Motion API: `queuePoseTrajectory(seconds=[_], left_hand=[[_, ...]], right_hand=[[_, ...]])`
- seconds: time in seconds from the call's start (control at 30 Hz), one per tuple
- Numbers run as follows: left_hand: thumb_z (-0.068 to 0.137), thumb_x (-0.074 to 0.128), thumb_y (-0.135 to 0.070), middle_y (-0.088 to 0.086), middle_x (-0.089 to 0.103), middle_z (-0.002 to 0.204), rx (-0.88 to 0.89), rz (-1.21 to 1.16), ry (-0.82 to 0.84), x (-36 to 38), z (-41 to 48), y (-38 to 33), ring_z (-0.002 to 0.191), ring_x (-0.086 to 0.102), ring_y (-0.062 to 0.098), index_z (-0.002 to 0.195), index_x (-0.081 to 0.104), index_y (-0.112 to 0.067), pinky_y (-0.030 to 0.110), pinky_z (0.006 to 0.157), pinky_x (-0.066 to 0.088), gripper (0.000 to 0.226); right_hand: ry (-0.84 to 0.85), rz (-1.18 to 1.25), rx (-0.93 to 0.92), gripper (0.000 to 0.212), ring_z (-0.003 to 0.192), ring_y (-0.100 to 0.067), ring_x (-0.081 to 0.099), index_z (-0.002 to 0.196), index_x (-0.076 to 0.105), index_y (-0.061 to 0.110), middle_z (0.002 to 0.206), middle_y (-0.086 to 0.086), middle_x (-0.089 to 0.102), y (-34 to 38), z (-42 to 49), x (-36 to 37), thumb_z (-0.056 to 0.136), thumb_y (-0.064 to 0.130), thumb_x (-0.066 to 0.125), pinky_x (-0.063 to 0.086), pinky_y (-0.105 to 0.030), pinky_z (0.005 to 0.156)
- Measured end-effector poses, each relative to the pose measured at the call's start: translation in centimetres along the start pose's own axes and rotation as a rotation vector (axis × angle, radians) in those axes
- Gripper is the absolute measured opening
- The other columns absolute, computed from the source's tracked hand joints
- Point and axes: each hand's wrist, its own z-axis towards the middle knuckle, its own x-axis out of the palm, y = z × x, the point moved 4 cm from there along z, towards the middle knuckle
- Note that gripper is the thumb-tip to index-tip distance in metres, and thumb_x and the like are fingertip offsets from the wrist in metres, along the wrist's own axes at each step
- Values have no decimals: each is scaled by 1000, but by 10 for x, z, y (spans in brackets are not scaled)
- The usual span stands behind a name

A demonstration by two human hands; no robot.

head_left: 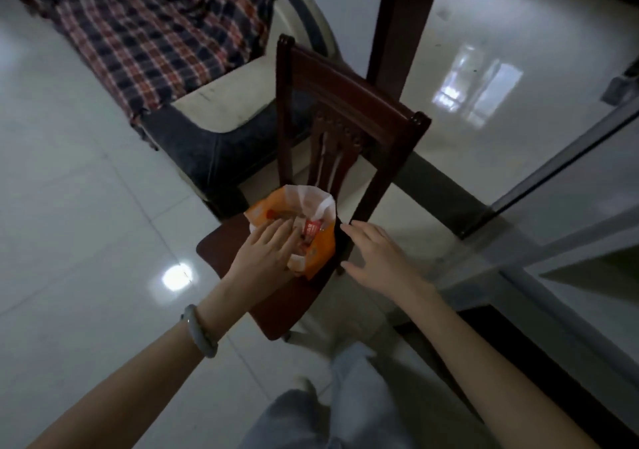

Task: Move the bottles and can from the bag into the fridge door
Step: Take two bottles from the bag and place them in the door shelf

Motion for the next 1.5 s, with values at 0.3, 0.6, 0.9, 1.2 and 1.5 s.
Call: queuePoseTrajectory(seconds=[0.3, 0.6, 0.9, 1.2, 1.5], left_hand=[[89, 54, -39, 14, 31, 150, -283, -101, 103, 63, 25, 25, 138, 28, 30, 145, 27, -9, 44, 113, 20, 69], [92, 47, -25, 12, 22, 154, -368, -208, 218, 134, 63, 53, 142, 19, 28, 147, 16, -12, 42, 115, 10, 65], [82, 63, -20, 15, 46, 140, -343, -268, 243, 189, 90, 100, 131, 41, 31, 136, 43, -7, 45, 109, 24, 59], [89, 45, -25, 22, 53, 132, -438, -416, 110, 210, 93, 113, 124, 47, 36, 129, 47, 1, 48, 105, 35, 48], [93, 42, -24, 21, 46, 138, -503, -469, 120, 226, 96, 107, 131, 39, 36, 133, 43, 0, 48, 107, 35, 48]], right_hand=[[156, 15, -148, 56, 127, -18, 37, 135, 39, 22, 137, 0, 44, -35, 119, 35, 84, 25, 61, 41, -34, 98], [406, 30, -207, 47, 129, -25, 38, 131, 48, 13, 136, -9, 47, -50, 208, 113, 85, 17, 57, 35, -39, 106], [549, -24, -161, 42, 115, -25, 47, 125, 47, 15, 124, -8, 49, -47, 279, 203, 85, 22, 57, 46, -37, 89], [669, 33, 175, 39, 112, -30, 52, 116, 51, 9, 121, -13, 53, -71, 303, 296, 87, 33, 58, 47, -46, 94], [632, 110, 278, 22, 84, -20, 63, 89, 63, 10, 93, -4, 67, -78, 312, 340, 86, 31, 61, 54, -36, 79]])
